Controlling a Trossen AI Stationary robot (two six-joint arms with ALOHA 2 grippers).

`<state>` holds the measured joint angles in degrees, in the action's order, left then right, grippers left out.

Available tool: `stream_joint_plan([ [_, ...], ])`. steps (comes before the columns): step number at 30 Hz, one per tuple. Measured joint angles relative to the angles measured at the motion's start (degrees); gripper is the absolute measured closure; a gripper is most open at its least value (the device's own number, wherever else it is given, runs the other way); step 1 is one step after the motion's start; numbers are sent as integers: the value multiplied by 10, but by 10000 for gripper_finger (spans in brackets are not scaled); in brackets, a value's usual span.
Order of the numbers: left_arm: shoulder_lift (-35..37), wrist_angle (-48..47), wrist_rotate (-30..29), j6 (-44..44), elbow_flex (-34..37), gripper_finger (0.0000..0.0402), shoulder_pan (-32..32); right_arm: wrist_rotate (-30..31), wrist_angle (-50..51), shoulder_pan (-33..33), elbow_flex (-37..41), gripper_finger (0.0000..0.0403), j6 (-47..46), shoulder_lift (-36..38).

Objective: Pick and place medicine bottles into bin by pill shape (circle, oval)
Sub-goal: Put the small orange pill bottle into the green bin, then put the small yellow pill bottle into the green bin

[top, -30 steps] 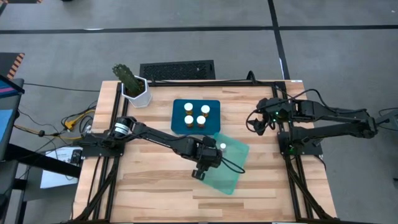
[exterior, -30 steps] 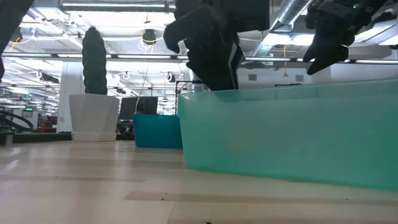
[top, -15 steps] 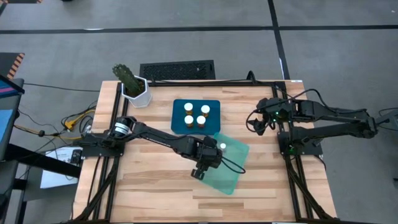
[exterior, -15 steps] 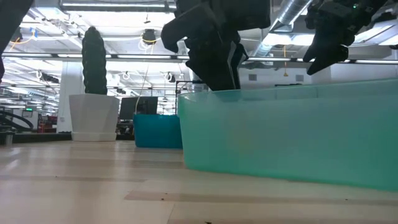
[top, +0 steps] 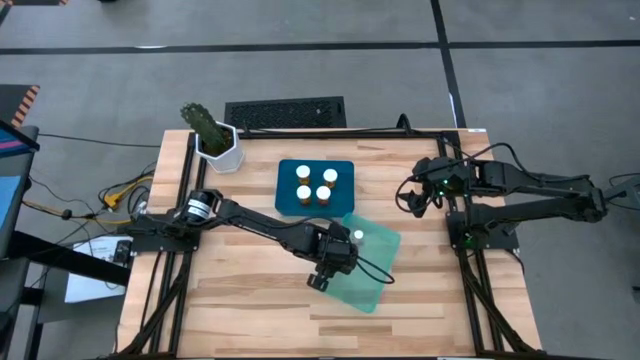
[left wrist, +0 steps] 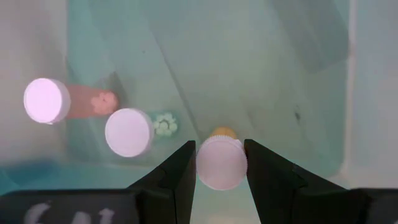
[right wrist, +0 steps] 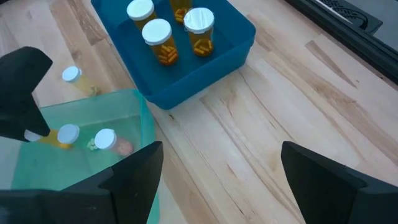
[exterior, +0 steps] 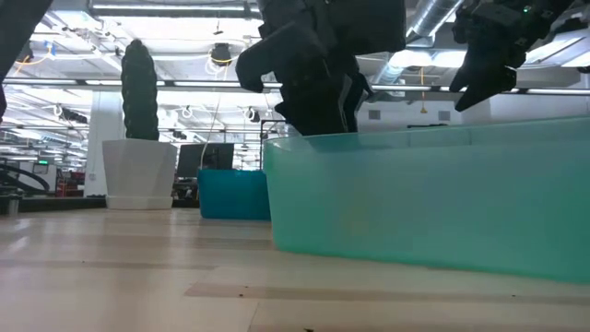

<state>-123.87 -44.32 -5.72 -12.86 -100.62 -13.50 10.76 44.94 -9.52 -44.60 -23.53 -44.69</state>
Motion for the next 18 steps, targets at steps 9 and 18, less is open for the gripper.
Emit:
stream_joint_plan([
  [9,1,-5,-9,-9,-17,236,0,0,-1,0,0,69,0,0],
  [18,1,-34,-12,7,-57,187,0,0,-1,0,0,69,0,0],
])
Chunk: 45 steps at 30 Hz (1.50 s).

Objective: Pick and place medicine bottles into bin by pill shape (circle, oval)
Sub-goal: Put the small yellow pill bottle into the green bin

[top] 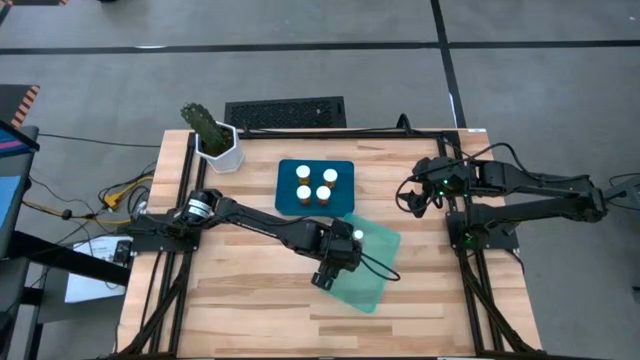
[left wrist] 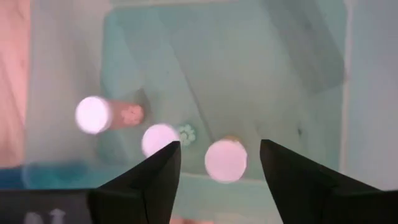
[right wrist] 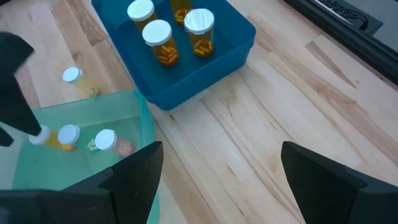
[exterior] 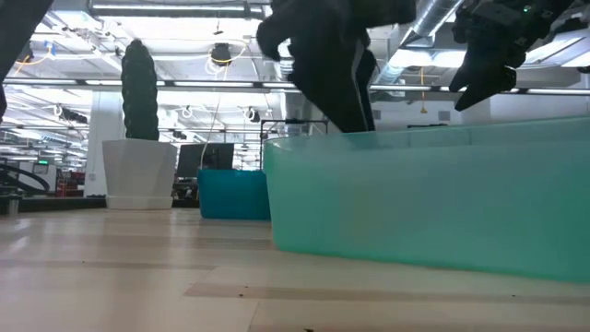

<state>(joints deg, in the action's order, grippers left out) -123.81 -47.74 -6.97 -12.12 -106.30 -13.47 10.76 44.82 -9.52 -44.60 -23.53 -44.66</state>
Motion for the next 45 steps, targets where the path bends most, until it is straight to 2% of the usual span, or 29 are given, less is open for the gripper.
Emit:
stream_joint_plan([
  [4,0,-69,-14,7,-63,180,0,0,0,0,0,69,0,0],
  [11,2,-250,-14,-10,-201,179,13,0,0,0,0,69,0,0],
  [15,9,-329,-5,-22,-218,179,34,0,0,0,0,69,0,0],
  [18,9,-354,11,-22,-216,179,52,0,2,0,0,69,0,0],
  [21,12,-344,26,-23,-186,179,69,0,3,0,0,69,0,0],
  [26,37,-308,47,-23,-83,179,86,0,13,0,0,69,16,0],
  [31,96,-175,46,-7,59,179,91,0,23,0,0,69,16,0],
  [35,139,-86,31,-17,139,179,90,0,29,0,0,69,17,0],
  [42,143,12,56,-55,195,179,89,0,30,0,0,69,31,0],
  [45,142,22,56,-66,206,179,90,0,30,0,0,69,31,0],
])
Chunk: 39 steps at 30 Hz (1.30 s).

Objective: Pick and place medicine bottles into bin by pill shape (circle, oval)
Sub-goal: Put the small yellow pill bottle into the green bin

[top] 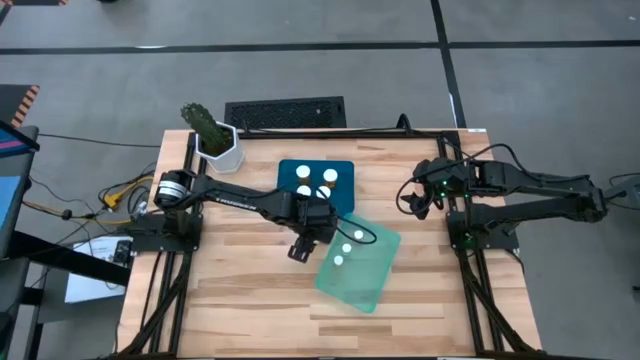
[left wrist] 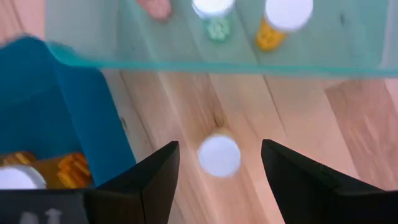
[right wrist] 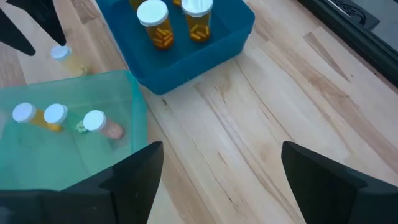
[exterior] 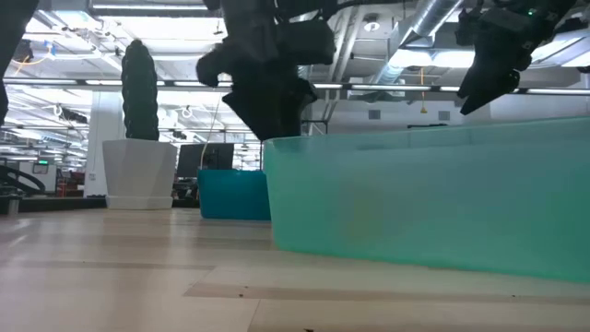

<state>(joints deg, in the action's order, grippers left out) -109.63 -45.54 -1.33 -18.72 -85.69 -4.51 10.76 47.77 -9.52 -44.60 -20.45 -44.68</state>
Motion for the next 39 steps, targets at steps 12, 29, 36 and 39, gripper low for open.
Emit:
stream_joint_plan([
  [12,-1,20,5,-42,7,179,0,0,0,0,0,69,10,0],
  [29,-37,3,6,-30,6,189,0,-2,2,0,0,69,10,0],
  [36,-37,0,6,-30,6,241,0,-2,0,0,0,69,10,0],
  [39,-37,0,6,-30,6,258,0,-2,0,0,0,69,10,0],
])
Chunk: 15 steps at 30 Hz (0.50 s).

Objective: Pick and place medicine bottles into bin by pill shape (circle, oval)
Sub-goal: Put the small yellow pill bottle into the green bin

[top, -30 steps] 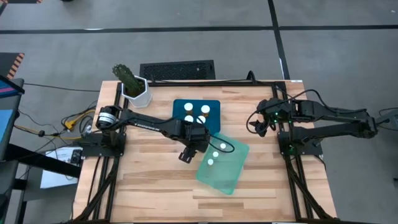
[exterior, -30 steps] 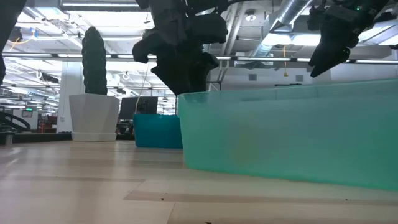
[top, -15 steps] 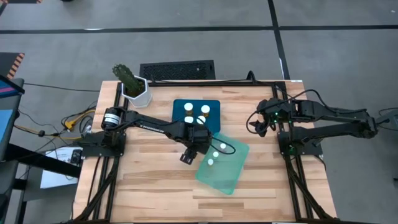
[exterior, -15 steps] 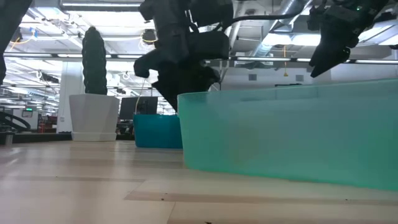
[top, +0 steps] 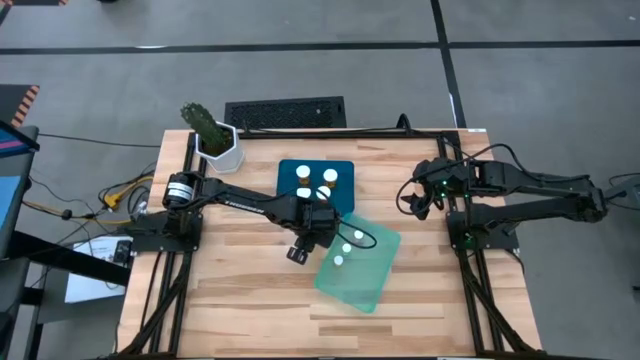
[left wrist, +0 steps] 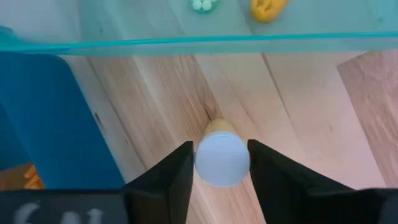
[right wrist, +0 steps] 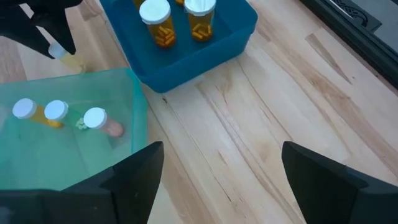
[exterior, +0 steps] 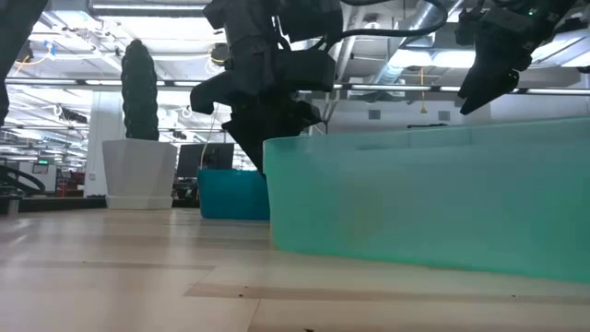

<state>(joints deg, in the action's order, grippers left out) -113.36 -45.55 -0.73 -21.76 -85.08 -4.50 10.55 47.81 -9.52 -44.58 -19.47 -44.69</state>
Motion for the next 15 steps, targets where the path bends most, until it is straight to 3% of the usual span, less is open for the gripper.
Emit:
stream_joint_plan([
  [8,0,0,-15,7,0,286,0,0,0,0,0,69,0,0],
  [15,0,-46,-15,64,-28,282,-1,0,0,0,0,69,-1,0],
])
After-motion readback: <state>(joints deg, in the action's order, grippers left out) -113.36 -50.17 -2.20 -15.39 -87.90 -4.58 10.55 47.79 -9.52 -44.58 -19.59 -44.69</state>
